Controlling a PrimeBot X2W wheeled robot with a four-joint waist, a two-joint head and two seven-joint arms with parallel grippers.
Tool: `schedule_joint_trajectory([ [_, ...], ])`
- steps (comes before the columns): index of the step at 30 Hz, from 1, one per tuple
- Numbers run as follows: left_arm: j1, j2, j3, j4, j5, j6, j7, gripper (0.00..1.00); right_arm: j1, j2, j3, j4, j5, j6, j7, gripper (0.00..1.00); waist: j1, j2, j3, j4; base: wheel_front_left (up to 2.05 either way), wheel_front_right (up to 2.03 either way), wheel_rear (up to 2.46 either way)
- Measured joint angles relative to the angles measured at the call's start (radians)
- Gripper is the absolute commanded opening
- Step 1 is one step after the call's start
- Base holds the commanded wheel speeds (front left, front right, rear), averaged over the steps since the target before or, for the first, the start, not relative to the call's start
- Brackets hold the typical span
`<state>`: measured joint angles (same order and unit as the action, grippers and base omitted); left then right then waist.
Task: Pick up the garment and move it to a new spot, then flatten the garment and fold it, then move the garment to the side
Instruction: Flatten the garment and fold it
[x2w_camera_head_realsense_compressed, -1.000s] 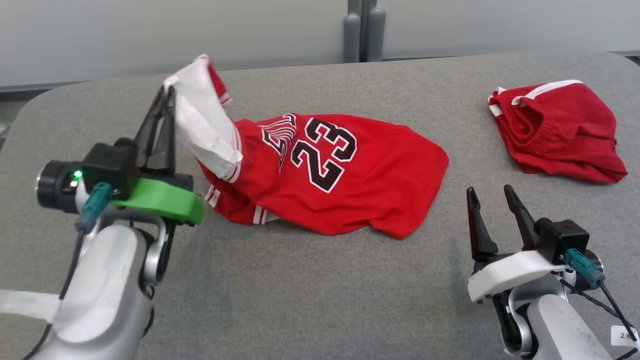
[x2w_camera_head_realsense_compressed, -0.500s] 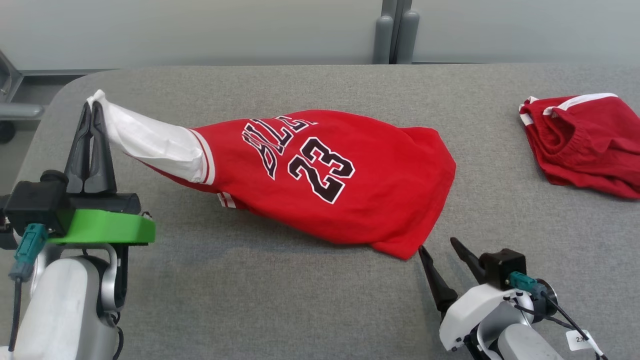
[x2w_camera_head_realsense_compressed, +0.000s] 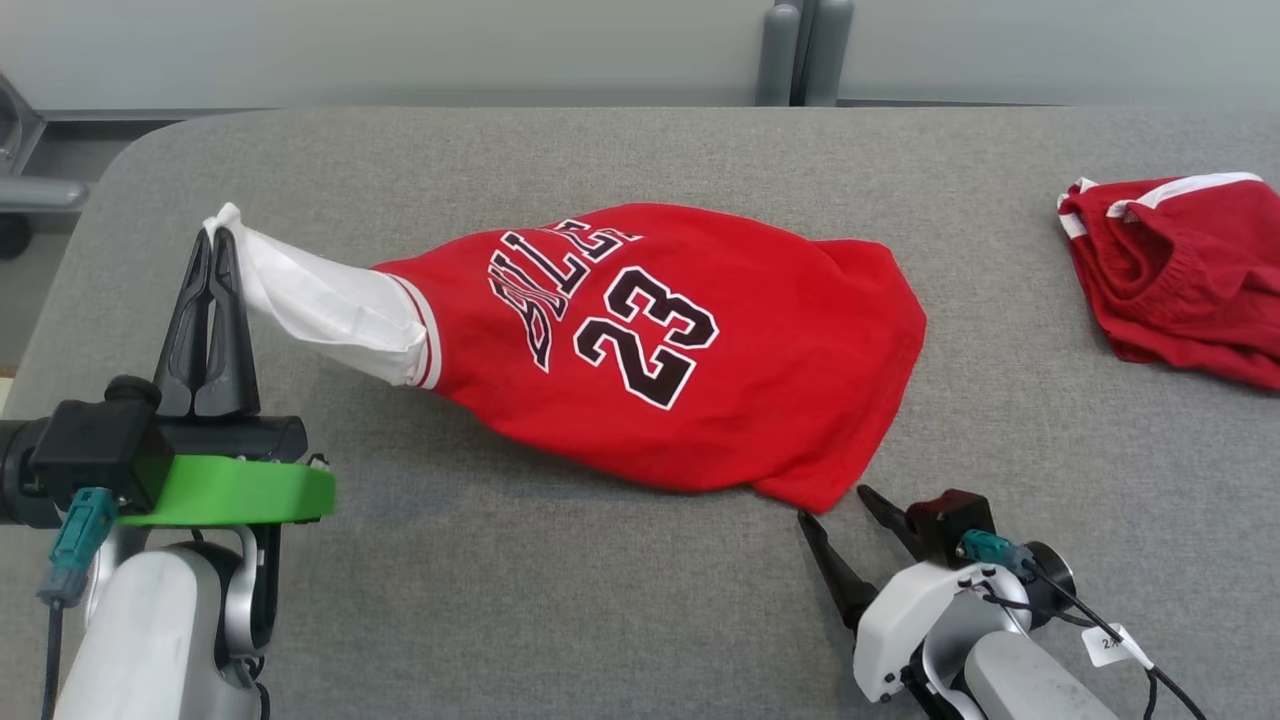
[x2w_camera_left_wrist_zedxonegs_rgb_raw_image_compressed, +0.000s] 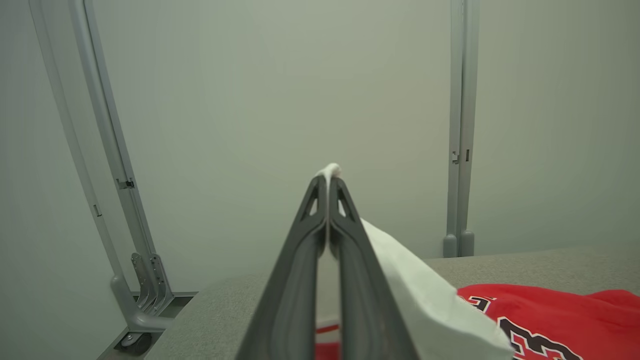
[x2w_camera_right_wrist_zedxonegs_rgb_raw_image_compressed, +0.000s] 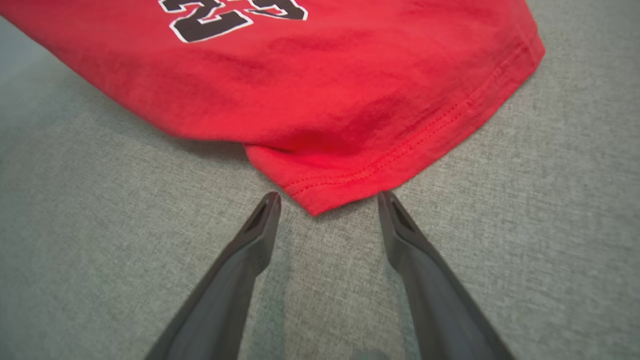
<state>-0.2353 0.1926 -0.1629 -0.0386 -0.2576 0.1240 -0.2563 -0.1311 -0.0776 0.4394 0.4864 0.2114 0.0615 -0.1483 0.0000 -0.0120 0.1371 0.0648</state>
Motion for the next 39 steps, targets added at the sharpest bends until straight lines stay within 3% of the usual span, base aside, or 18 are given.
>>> schedule_joint_trajectory([
  [7, 0.030, -0.019, 0.010, -0.008, 0.000, 0.000, 0.000, 0.00, -0.057, 0.001, 0.009, 0.075, 0.000, 0.009, 0.002, 1.00, 0.0000, 0.0000, 0.017, 0.029, 0.00, 0.00, 0.00],
  [8, 0.034, -0.020, 0.016, -0.008, 0.000, 0.000, 0.000, 0.00, -0.067, 0.001, 0.014, 0.082, 0.000, 0.010, -0.001, 0.91, 0.0000, 0.0000, 0.018, 0.033, 0.00, 0.00, 0.00],
  [9, 0.039, -0.021, 0.025, -0.009, 0.000, 0.000, 0.000, 0.00, -0.075, 0.002, 0.020, 0.088, -0.002, 0.013, -0.001, 0.58, 0.0000, 0.0000, 0.020, 0.035, 0.00, 0.00, 0.00],
  [10, 0.044, -0.021, 0.032, -0.010, 0.000, 0.000, 0.000, 0.00, -0.083, 0.003, 0.024, 0.094, -0.006, 0.018, -0.004, 0.42, 0.0000, 0.0000, 0.021, 0.037, 0.00, 0.00, 0.00],
  [11, 0.048, -0.022, 0.033, -0.011, 0.000, 0.000, 0.000, 0.00, -0.089, 0.005, 0.024, 0.095, -0.010, 0.018, -0.016, 0.29, 0.0000, 0.0000, 0.022, 0.038, 0.00, 0.00, 0.00],
  [12, 0.052, -0.023, 0.034, -0.012, 0.000, 0.000, 0.000, 0.00, -0.094, 0.007, 0.023, 0.095, -0.010, 0.018, -0.030, 0.29, 0.0000, 0.0000, 0.022, 0.038, 0.00, 0.00, 0.00],
  [13, 0.055, -0.025, 0.033, -0.013, 0.001, 0.000, 0.000, 0.00, -0.098, 0.009, 0.020, 0.093, -0.010, 0.019, -0.043, 0.00, 0.0000, 0.0000, 0.022, 0.038, 0.00, 0.00, 0.00],
  [19, 0.061, -0.033, 0.071, -0.035, 0.015, 0.000, 0.000, 0.00, -0.134, 0.012, -0.038, 0.053, 0.030, 0.021, -0.090, 0.00, 0.0000, 0.0000, 0.019, 0.030, 0.00, 0.00, 0.00],
  [26, 0.063, -0.039, 0.108, -0.100, 0.014, 0.000, 0.000, 0.00, -0.189, 0.007, -0.145, -0.088, 0.081, 0.020, -0.107, 0.00, 0.0000, 0.0000, 0.005, -0.006, 0.00, 0.00, 0.00],
  [39, -0.032, -0.027, 0.148, -0.307, 0.002, -0.029, -0.001, 0.00, -0.251, -0.062, -0.331, -0.550, 0.072, 0.009, -0.107, 0.00, 0.0000, 0.0000, -0.052, -0.085, 0.00, 0.00, 0.00],
])
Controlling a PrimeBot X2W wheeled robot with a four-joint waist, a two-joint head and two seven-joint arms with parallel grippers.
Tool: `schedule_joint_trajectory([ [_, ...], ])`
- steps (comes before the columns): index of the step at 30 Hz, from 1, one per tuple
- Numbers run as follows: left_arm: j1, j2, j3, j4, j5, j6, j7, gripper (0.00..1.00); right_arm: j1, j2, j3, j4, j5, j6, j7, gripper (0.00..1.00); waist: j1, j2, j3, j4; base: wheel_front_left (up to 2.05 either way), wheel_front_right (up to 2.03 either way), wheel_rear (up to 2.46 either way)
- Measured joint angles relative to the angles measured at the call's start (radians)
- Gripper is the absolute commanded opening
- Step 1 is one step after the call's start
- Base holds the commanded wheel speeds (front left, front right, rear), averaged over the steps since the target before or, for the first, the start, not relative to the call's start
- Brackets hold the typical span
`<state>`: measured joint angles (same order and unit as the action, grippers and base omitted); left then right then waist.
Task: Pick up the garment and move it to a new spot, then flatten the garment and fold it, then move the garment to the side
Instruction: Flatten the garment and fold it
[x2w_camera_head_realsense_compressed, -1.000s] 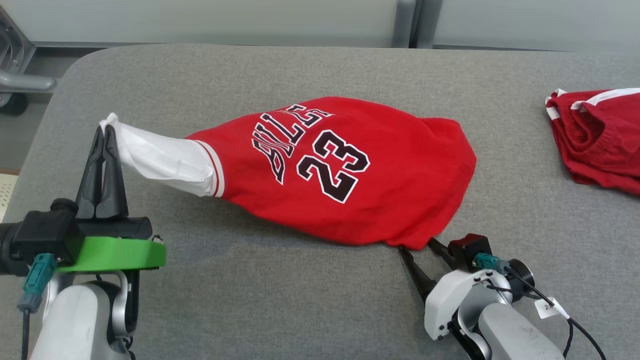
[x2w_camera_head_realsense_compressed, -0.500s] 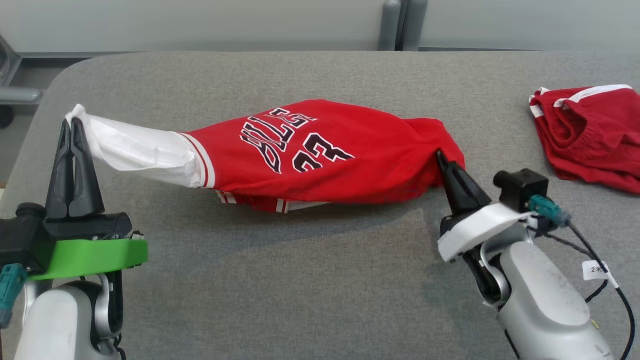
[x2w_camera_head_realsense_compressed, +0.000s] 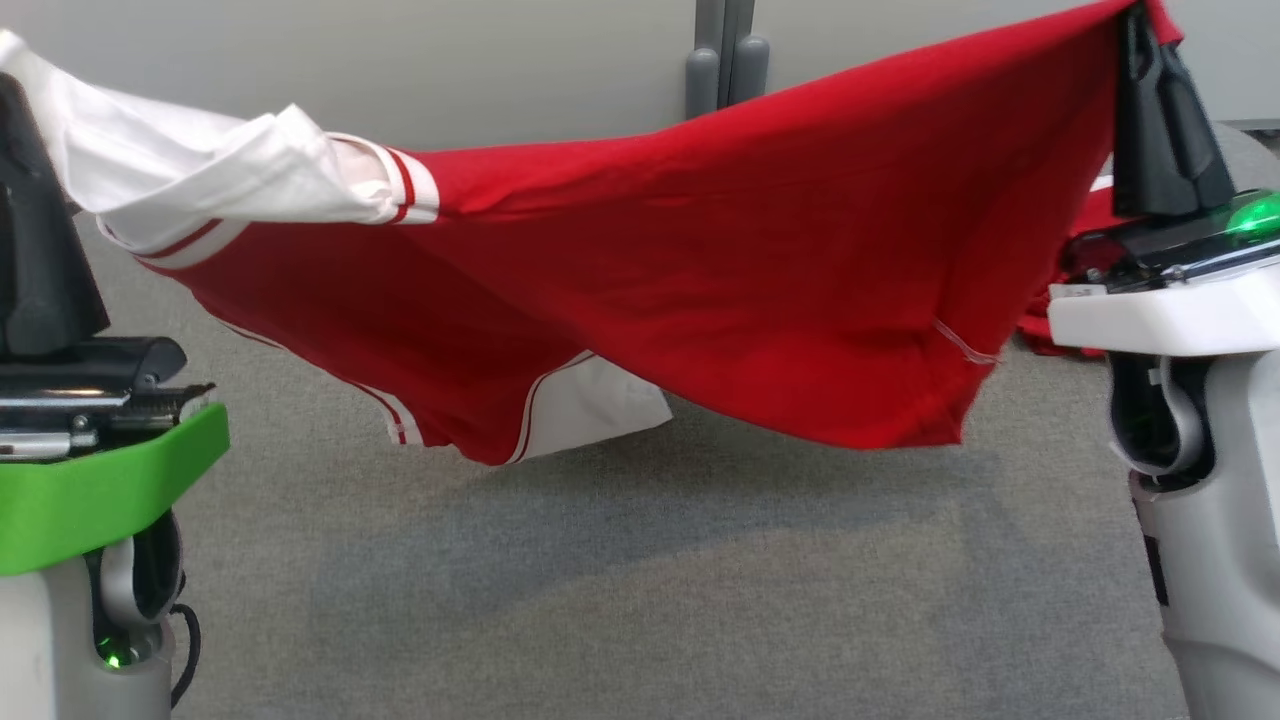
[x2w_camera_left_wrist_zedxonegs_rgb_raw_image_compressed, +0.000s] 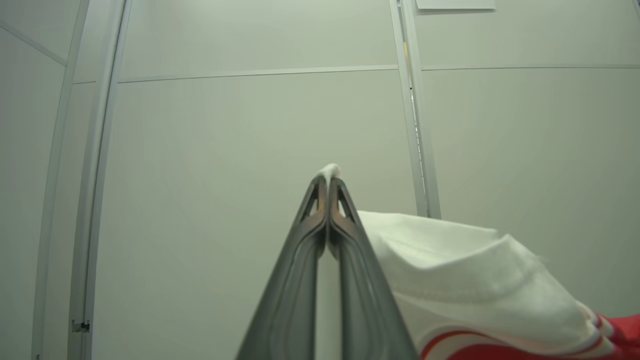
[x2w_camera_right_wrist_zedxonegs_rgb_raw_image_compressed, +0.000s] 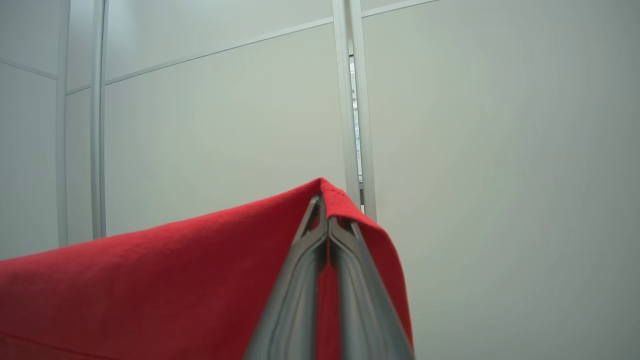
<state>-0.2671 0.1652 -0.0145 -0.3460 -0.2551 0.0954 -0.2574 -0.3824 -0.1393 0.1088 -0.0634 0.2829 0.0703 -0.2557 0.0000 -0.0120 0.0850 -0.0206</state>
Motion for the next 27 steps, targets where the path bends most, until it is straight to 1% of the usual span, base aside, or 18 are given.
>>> schedule_joint_trajectory([
  [4, -0.063, 0.021, -0.006, -0.063, 0.000, -0.026, -0.003, 0.00, 0.000, -0.034, -0.039, -0.123, -0.008, 0.003, -0.002, 0.00, 0.0000, 0.0000, -0.031, -0.020, 0.00, 0.00, 0.00],
  [6, -0.084, 0.039, -0.019, -0.050, 0.000, -0.040, 0.001, 0.00, 0.002, -0.044, -0.034, -0.122, 0.002, 0.014, -0.003, 0.00, 0.0000, 0.0000, -0.040, -0.026, 0.00, 0.00, 0.00],
  [9, -0.113, 0.042, -0.028, 0.026, -0.033, -0.053, 0.047, 0.00, 0.002, -0.061, 0.010, -0.062, 0.021, 0.033, 0.003, 0.00, 0.0000, 0.0000, -0.045, -0.032, 0.00, 0.00, 0.00],
  [13, -0.122, 0.042, -0.036, 0.147, -0.049, -0.060, 0.095, 0.00, -0.009, -0.065, 0.074, 0.042, 0.039, 0.044, 0.058, 0.00, 0.0000, 0.0000, -0.040, -0.035, 0.00, 0.00, 0.00],
  [16, -0.143, 0.035, -0.039, 0.177, -0.058, -0.060, 0.108, 0.00, -0.062, -0.066, 0.083, 0.077, 0.053, 0.044, 0.079, 0.00, 0.0000, 0.0000, -0.030, -0.036, 0.00, 0.00, 0.00],
  [19, -0.171, 0.017, -0.056, 0.191, -0.064, -0.060, 0.122, 0.00, -0.091, -0.089, 0.093, 0.119, 0.071, 0.044, 0.150, 0.00, 0.0000, 0.0000, -0.020, -0.031, 0.00, 0.00, 0.00],
  [22, -0.167, 0.012, -0.060, 0.213, -0.067, -0.061, 0.126, 0.00, -0.067, -0.105, 0.109, 0.156, 0.084, 0.044, 0.183, 0.00, 0.0000, 0.0000, -0.011, -0.022, 0.00, 0.00, 0.00],
  [27, -0.106, 0.004, -0.047, 0.236, -0.085, -0.059, 0.123, 0.00, 0.005, -0.104, 0.112, 0.172, 0.118, 0.044, 0.186, 0.00, 0.0000, 0.0000, 0.007, -0.007, 0.00, 0.00, 0.00],
])
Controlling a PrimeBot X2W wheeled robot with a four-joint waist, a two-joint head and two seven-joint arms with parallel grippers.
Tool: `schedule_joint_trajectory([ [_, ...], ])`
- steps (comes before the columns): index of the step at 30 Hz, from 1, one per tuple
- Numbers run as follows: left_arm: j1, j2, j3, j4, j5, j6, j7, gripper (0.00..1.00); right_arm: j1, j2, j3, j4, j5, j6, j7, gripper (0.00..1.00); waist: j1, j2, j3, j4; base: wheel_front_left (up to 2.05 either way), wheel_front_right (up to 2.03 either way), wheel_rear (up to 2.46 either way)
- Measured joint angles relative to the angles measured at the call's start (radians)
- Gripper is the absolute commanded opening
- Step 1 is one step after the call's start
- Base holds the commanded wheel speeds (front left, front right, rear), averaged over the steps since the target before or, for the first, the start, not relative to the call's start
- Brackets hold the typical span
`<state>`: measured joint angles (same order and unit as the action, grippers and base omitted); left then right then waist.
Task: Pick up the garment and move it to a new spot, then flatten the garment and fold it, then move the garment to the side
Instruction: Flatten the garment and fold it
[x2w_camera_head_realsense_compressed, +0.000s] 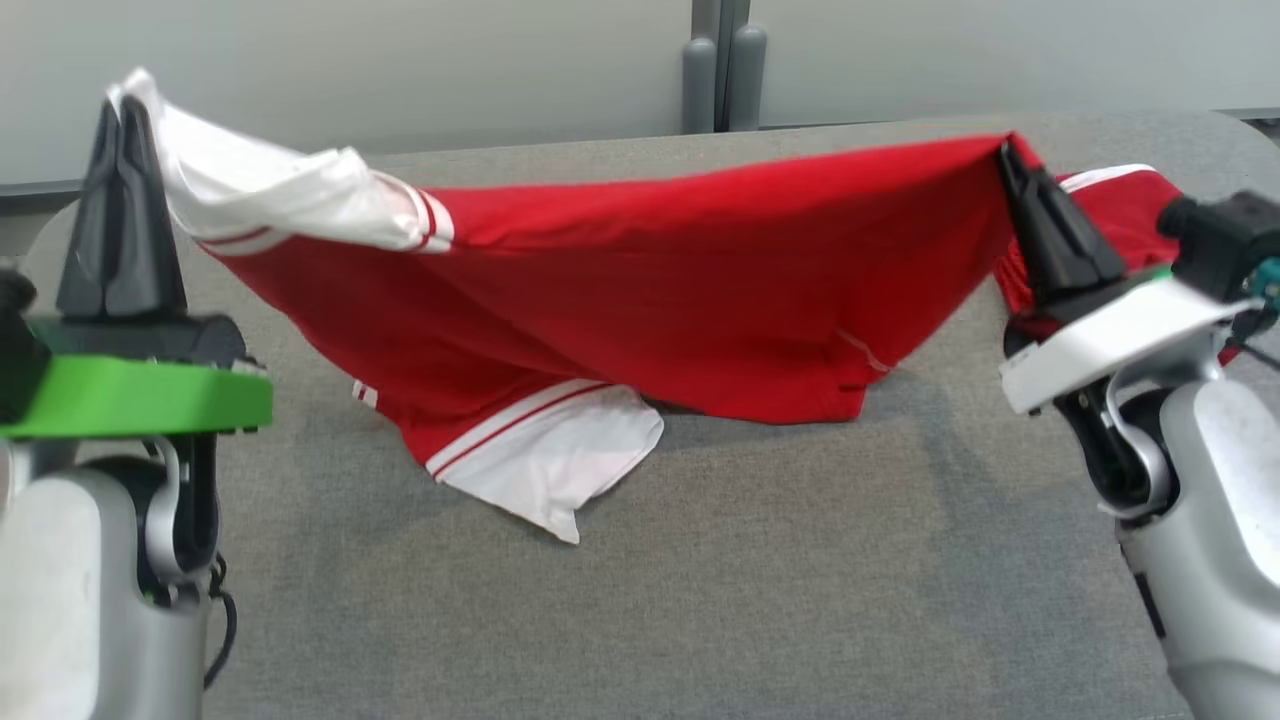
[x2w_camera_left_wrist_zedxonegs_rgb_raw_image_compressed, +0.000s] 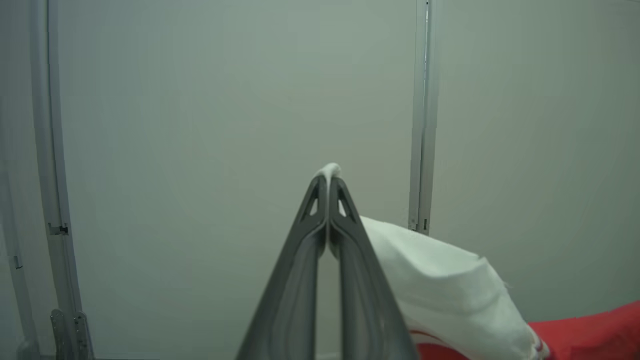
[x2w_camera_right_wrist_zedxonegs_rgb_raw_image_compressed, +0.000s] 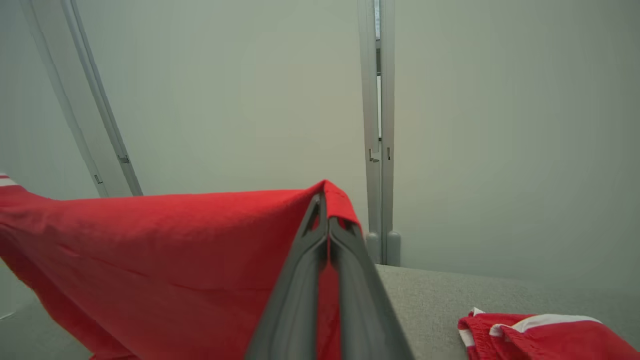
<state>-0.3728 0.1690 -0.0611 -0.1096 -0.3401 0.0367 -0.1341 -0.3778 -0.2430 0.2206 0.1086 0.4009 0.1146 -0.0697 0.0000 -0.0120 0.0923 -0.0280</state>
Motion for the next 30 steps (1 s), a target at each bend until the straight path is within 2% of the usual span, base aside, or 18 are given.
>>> schedule_joint_trajectory([
  [4, 0.069, -0.020, 0.026, -0.008, -0.009, 0.009, -0.040, 0.00, 0.063, 0.013, 0.009, -0.012, 0.027, 0.003, -0.016, 0.00, 0.0000, 0.0000, 0.006, 0.006, 0.00, 0.00, 0.00],
  [9, 0.093, -0.026, 0.054, -0.136, -0.007, 0.016, -0.090, 0.00, 0.115, 0.004, 0.000, -0.145, 0.027, 0.008, -0.067, 0.00, 0.0000, 0.0000, 0.000, 0.004, 0.00, 0.00, 0.00],
  [13, 0.081, -0.003, 0.064, -0.244, 0.011, 0.016, -0.100, 0.00, 0.118, -0.018, -0.029, -0.269, 0.027, 0.008, -0.088, 0.00, 0.0000, 0.0000, -0.010, 0.001, 0.00, 0.00, 0.00],
  [16, 0.070, 0.015, 0.060, -0.251, 0.011, 0.015, -0.092, 0.00, 0.121, -0.022, -0.019, -0.294, 0.059, 0.008, -0.047, 0.00, 0.0000, 0.0000, -0.015, -0.004, 0.00, 0.00, 0.00],
  [19, 0.070, 0.015, 0.042, -0.188, -0.001, 0.007, -0.040, 0.00, 0.146, -0.032, 0.031, -0.253, 0.115, 0.008, 0.050, 0.00, 0.0000, 0.0000, -0.007, -0.006, 0.00, 0.00, 0.00],
  [24, 0.082, 0.010, 0.010, -0.041, -0.019, 0.002, 0.027, 0.00, 0.180, -0.011, 0.128, -0.069, 0.215, 0.008, 0.200, 0.00, 0.0000, -0.0001, 0.027, -0.009, 0.00, 0.00, 0.00],
  [27, 0.074, -0.006, -0.026, 0.038, -0.021, -0.001, 0.042, 0.00, 0.138, -0.011, 0.152, 0.066, 0.219, 0.008, 0.271, 0.00, 0.0000, 0.0000, 0.066, -0.011, 0.00, 0.00, 0.00],
  [30, 0.035, -0.032, -0.048, 0.080, -0.021, -0.002, 0.042, 0.00, 0.054, -0.002, 0.150, 0.130, 0.204, 0.008, 0.282, 0.00, 0.0000, 0.0000, 0.101, -0.010, 0.00, 0.00, 0.00],
])
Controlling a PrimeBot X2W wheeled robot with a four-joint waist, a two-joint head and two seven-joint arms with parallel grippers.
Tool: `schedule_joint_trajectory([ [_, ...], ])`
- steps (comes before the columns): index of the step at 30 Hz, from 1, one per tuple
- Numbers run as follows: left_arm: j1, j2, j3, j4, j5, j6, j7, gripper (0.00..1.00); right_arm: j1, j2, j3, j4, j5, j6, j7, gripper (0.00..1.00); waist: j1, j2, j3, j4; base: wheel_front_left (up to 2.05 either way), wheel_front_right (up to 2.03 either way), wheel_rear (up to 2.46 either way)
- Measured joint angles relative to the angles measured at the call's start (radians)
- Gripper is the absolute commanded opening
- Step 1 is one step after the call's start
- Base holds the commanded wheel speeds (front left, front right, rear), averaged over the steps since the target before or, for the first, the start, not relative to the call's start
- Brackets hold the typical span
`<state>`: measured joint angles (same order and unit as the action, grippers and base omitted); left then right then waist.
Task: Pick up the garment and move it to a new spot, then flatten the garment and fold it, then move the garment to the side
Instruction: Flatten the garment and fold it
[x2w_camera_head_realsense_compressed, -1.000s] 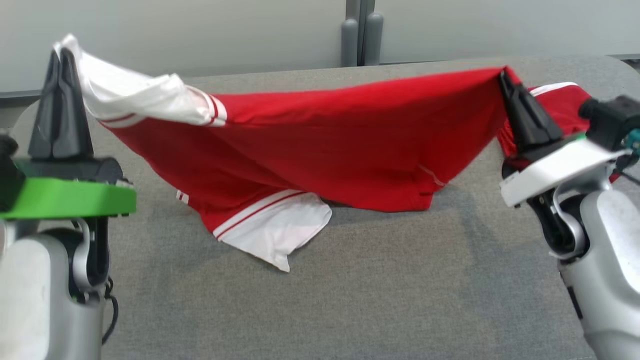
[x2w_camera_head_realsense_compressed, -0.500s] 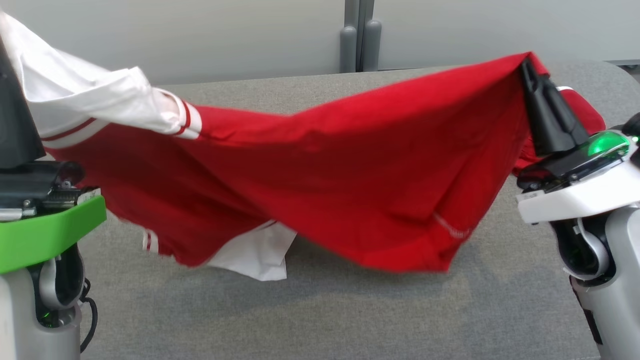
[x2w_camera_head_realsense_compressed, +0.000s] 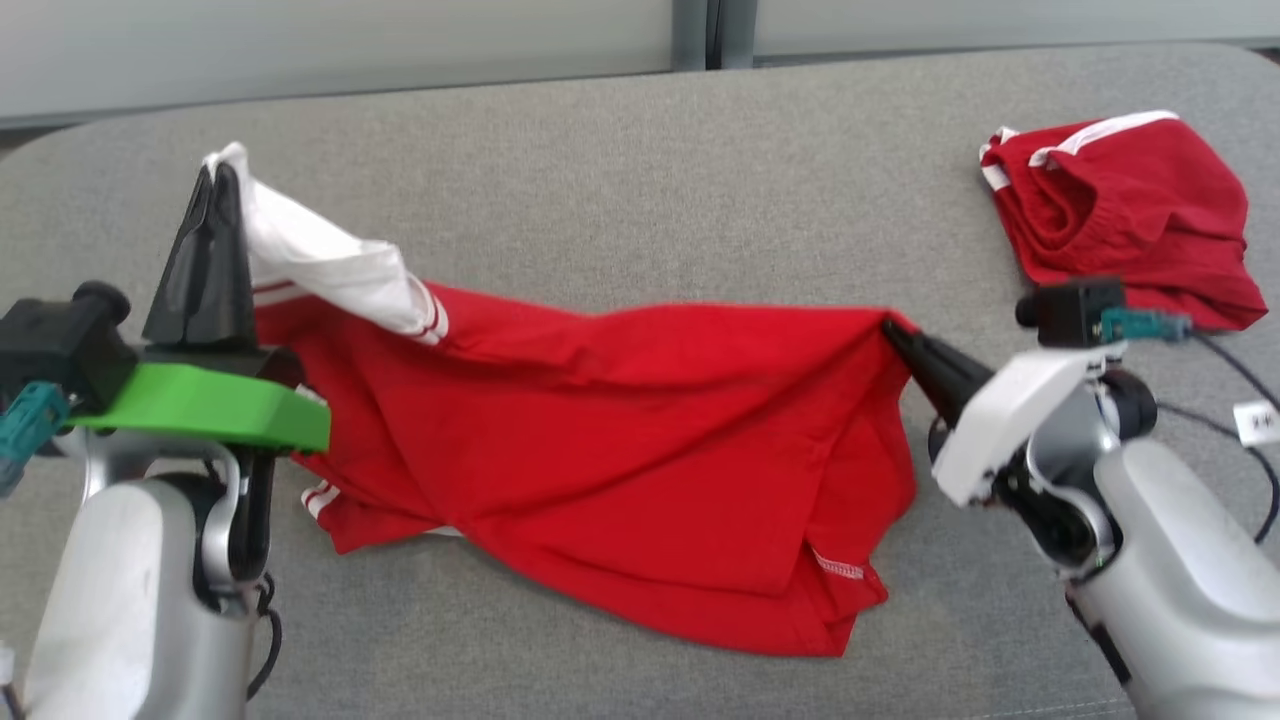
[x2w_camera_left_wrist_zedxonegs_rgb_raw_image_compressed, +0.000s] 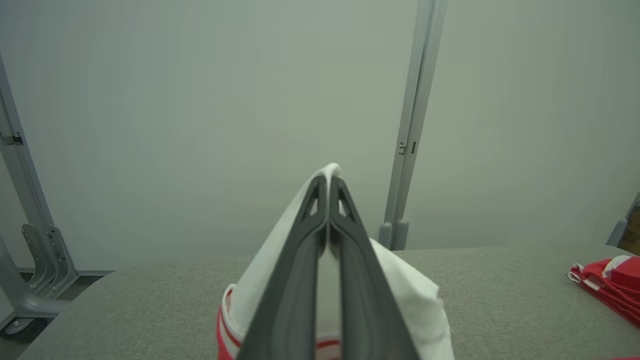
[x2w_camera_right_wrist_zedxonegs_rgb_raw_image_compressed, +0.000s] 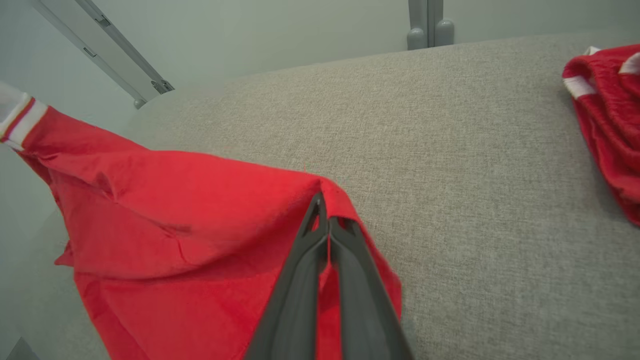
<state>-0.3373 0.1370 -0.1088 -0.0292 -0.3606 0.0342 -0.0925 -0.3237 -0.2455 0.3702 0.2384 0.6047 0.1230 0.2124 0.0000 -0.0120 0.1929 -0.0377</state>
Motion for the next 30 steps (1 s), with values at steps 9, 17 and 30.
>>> schedule_joint_trajectory([
  [9, -0.089, -0.021, -0.007, 0.088, 0.000, -0.009, -0.033, 0.00, -0.171, 0.063, 0.000, 0.130, -0.027, 0.000, -0.001, 0.42, 0.0000, 0.0000, 0.090, 0.015, 0.00, 0.00, 0.00],
  [17, -0.119, -0.028, 0.014, 0.153, -0.006, -0.018, -0.103, 0.00, -0.243, 0.071, 0.071, 0.190, -0.059, 0.000, -0.055, 1.00, 0.0001, 0.0000, 0.153, 0.032, 0.00, 0.00, 0.00],
  [30, -0.052, -0.047, 0.089, 0.222, -0.056, -0.030, -0.148, 0.00, -0.151, -0.003, 0.145, 0.138, -0.059, 0.000, -0.223, 1.00, 0.0000, 0.0000, 0.129, -0.013, 0.00, 0.00, 0.00],
])
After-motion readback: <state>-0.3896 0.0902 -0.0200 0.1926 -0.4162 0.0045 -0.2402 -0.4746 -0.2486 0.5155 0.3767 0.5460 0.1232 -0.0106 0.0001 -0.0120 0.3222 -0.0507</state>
